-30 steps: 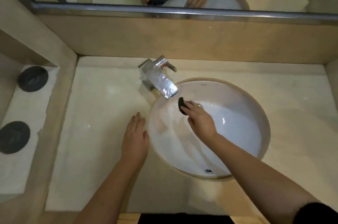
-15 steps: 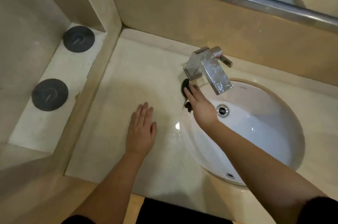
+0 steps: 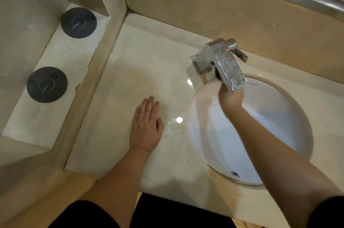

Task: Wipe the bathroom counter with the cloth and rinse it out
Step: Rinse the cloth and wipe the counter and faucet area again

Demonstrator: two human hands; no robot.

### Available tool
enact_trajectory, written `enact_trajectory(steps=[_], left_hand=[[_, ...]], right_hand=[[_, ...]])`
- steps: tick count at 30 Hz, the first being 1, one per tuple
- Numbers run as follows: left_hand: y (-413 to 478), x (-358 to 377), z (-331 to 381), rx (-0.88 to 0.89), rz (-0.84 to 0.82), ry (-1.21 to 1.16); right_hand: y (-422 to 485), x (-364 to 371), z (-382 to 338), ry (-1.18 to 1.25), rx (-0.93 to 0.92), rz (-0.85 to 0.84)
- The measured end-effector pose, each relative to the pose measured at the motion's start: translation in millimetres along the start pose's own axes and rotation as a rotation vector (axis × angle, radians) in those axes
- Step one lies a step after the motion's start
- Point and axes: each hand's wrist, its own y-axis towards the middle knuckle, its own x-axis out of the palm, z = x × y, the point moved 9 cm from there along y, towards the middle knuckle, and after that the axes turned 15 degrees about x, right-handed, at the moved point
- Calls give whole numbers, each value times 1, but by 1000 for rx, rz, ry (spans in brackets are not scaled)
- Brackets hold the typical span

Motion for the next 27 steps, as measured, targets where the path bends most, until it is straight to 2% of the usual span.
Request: enact_trajectory(steps=[1, 3, 4, 8, 10, 12, 14, 17, 19, 22, 24, 27], left_hand=[[0, 0, 0, -2, 4, 0], [0, -2, 1, -6, 8, -5], [0, -2, 1, -6, 3, -8], [1, 1, 0, -4, -37, -5], [1, 1, -2, -23, -32, -22], [0, 0, -3, -39, -30, -32], [0, -1, -2, -35, -25, -25], [-1, -1, -1, -22, -12, -10], [-1, -1, -1, -25, -11, 0], [0, -2, 1, -27, -16, -4], [-1, -2, -1, -46, -23, -4], [-4, -4, -10, -150, -8, 7]], right_hand=[[-21, 7, -14, -48, -159, 0], [-83, 49, -35, -198, -566, -117], [-107, 65, -35, -218, -674, -156], [-160, 117, -61, -267, -734, -330], [-162, 135, -88, -365, -838, -353], [-140, 146, -113, -396, -845, -372], [-102, 147, -137, -419, -755, -299], [-36, 137, -158, -470, -520, -134], [-6, 134, -160, -483, -340, -94], [3, 135, -162, -425, -229, -21], [-5, 142, -168, -369, -291, -17], [-38, 159, -189, -352, -634, -126]])
